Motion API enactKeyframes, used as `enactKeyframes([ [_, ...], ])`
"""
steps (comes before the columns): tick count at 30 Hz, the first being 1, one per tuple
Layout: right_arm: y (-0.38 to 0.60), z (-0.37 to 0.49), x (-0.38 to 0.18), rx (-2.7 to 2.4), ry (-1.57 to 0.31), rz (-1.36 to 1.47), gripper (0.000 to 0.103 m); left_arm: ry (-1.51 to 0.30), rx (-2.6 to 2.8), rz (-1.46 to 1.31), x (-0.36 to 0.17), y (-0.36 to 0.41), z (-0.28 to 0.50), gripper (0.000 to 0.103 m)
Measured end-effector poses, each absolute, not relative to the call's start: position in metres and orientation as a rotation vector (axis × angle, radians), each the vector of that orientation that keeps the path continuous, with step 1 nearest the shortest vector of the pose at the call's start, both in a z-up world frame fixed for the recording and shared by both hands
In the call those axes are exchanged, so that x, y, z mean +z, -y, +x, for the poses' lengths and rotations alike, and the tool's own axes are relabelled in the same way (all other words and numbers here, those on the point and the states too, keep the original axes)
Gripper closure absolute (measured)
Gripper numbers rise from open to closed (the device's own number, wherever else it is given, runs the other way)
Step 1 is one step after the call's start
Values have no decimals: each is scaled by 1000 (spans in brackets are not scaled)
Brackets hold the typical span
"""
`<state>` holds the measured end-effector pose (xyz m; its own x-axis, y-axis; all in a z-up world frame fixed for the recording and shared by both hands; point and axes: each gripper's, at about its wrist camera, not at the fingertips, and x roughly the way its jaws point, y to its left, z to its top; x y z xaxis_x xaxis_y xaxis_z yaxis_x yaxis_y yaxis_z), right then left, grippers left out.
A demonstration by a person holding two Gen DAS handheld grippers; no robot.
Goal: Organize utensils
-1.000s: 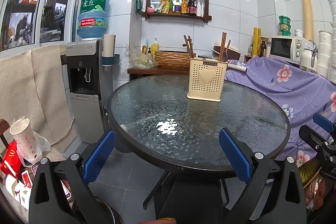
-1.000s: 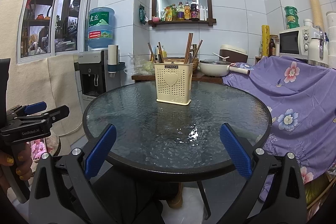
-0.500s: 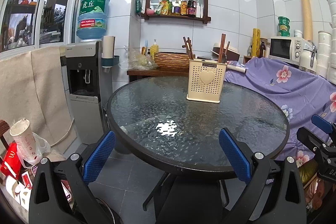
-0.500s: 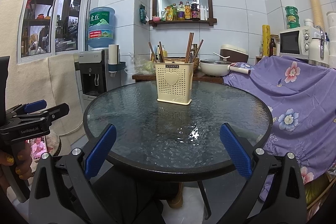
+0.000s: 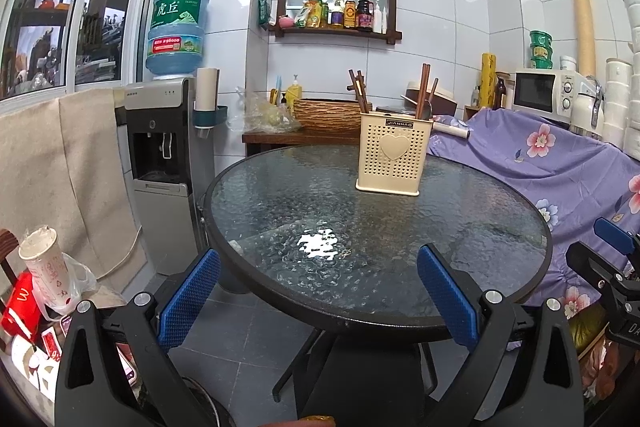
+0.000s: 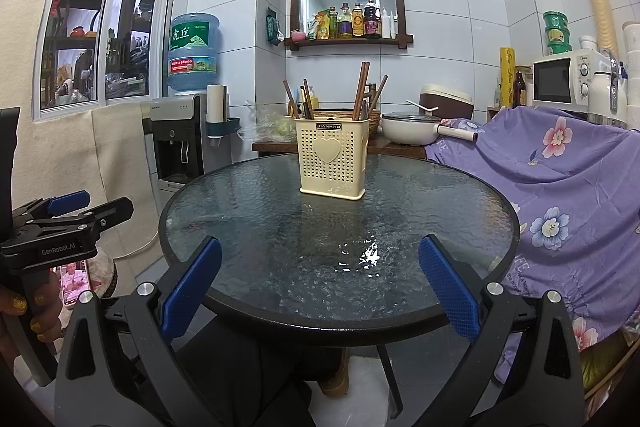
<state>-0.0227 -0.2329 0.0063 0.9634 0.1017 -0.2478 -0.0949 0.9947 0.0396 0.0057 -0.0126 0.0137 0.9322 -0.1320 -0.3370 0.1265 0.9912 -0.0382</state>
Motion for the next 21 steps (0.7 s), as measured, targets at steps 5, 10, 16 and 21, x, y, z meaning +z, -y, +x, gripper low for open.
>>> enactKeyframes([
  [5,233,-22,6,98,-253,29,6,-347,-133,-14,14,12,6,6],
  [10,233,-23,6,98,-252,26,6,-347,-132,-17,14,12,6,6],
  [16,233,-22,7,98,-252,27,6,-346,-129,-19,13,12,6,6],
  [21,233,-22,7,98,-253,26,6,-348,-129,-19,13,12,6,6],
])
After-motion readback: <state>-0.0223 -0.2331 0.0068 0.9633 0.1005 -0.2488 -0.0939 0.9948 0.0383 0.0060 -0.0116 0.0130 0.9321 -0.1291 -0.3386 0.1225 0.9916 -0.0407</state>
